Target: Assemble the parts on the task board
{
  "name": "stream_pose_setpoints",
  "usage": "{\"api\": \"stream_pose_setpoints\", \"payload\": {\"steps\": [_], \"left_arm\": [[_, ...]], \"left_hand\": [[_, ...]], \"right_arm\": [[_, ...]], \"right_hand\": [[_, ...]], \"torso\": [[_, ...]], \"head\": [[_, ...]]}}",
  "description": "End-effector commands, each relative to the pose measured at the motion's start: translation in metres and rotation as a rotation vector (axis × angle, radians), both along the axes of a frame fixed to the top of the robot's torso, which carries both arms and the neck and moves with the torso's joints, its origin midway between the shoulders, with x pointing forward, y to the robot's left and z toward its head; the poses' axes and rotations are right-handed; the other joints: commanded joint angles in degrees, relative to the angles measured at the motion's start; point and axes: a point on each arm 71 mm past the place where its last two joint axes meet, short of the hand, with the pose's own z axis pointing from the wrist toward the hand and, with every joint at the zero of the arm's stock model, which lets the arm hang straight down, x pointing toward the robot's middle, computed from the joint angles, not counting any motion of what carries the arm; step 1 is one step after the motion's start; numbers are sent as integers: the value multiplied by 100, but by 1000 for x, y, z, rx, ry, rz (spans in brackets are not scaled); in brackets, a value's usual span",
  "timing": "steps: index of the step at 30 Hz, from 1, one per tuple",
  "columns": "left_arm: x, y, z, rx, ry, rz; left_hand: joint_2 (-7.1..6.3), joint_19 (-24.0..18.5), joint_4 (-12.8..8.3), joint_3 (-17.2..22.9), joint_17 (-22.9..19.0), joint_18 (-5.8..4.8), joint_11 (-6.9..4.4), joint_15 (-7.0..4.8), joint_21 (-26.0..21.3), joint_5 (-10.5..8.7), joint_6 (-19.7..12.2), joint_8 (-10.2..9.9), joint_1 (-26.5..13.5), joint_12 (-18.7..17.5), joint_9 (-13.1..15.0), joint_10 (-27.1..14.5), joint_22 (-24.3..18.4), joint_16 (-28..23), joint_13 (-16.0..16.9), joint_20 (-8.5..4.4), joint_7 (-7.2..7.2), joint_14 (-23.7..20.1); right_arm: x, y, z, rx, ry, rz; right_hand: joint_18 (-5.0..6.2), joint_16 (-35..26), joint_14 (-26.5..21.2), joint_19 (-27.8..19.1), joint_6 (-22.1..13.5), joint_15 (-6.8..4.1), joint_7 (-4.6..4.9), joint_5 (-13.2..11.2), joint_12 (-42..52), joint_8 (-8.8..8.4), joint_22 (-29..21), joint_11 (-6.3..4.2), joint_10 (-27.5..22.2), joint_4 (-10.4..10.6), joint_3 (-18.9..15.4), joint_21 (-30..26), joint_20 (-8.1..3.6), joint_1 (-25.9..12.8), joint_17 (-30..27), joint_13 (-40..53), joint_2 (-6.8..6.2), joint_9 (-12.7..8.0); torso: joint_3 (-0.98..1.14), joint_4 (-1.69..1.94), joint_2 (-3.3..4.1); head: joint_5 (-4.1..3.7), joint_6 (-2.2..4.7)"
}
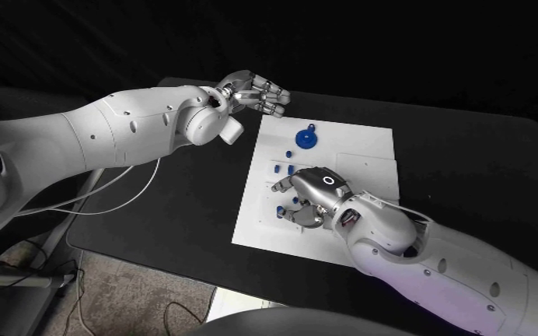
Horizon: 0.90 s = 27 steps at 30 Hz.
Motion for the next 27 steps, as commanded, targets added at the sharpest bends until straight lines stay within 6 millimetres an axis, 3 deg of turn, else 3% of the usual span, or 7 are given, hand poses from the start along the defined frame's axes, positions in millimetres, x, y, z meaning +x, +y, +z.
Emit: {"api": "stream_pose_setpoints", "payload": {"steps": [1, 3, 9, 15, 20, 23, 27], "left_arm": [[0, -1, 0, -6, -1, -15], [0, 0, 0, -5, -3, -12], [1, 4, 0, -4, -8, -2], [3, 10, 1, -6, -29, 22], [5, 12, 0, -14, -49, 48], [5, 12, -1, -19, -56, 56], [4, 14, -3, -22, -58, 63]], "left_hand": [[-22, 44, -38, 1, 3, 9, -9, 14, 28, 18, -31, 3, -5, 23, 0, -42, -6, 12, -3, 13, 5, -29], [-22, 44, -38, 1, 3, 9, -9, 14, 28, 18, -31, 3, -5, 23, 0, -42, -6, 12, -3, 13, 5, -29], [-25, 44, -46, 3, 3, 9, -13, 12, 29, 21, -21, 4, -4, 24, 0, -29, -9, 12, -3, 12, 2, -27], [-25, 46, -55, 19, 2, 4, -39, 3, 35, 20, -7, 3, -6, 22, 0, 67, -7, 13, -4, 5, -4, -17], [-47, 42, -53, 11, 0, 1, -24, 9, 33, 34, -30, 1, -24, 21, -1, 19, -11, 12, -4, 7, 3, -23], [-46, 47, -46, 10, 1, 2, -26, 8, 34, 34, -30, 3, -37, 24, 0, 23, -12, 13, -3, 7, 2, -19], [-46, 47, -46, 10, 1, 2, -26, 8, 34, 34, -30, 3, -37, 24, 0, 23, -12, 13, -3, 7, 2, -19]], "right_arm": [[5, -8, 10, 123, 69, -26], [12, -18, 18, 165, 109, -56], [34, -58, 42, 313, 302, -161], [52, -110, 62, 378, 417, -206], [64, -149, 58, 341, 545, -286], [68, -173, 51, 290, 607, -381], [70, -199, 44, 204, 669, -502]], "right_hand": [[41, 50, -13, 34, 47, -13, 30, 51, 12, -7, 24, 0, 89, 23, -102, 5, 4, -57, 11, -3, 72, -5], [37, 52, -37, 18, 206, -1, 104, 89, 10, -5, 22, 10, 145, 59, -218, -20, 16, -98, 6, -4, 107, 0], [44, 8, -113, 6, 336, -1, 82, 221, 20, -3, -109, -28, 376, 323, -898, -193, 34, -193, -52, -10, 328, 5], [-98, 115, 169, 319, 844, -353, -210, -17, 1026, 49, -101, -615, 2016, 387, -1111, -82, -239, -186, -14, 426, 768, 64], [-349, 548, 175, 353, 1109, -485, -309, 57, 2952, 10, 202, -776, 1478, 458, -1618, 241, -470, -261, 563, 2434, 1011, 173], [-360, 699, 158, 317, 1142, -503, -383, 55, 3752, 13, 398, -771, 1253, 506, -1732, 380, -472, -247, 977, 3375, 1144, 338], [-378, 1053, 124, 316, 1175, -513, -427, -89, 4412, 11, 696, -792, 1168, 487, -1707, 662, -492, -327, 1739, 4274, 1116, 603]], "torso": [[-4, -5, -2], [-9, -8, -5], [2, -36, -12], [16, -110, -47], [20, -167, -87], [27, -181, -111], [43, -198, -132]], "head": [[-67, 30], [-118, 45], [-252, 73], [-427, 96], [-610, 118], [-723, 122], [-821, 110]]}}
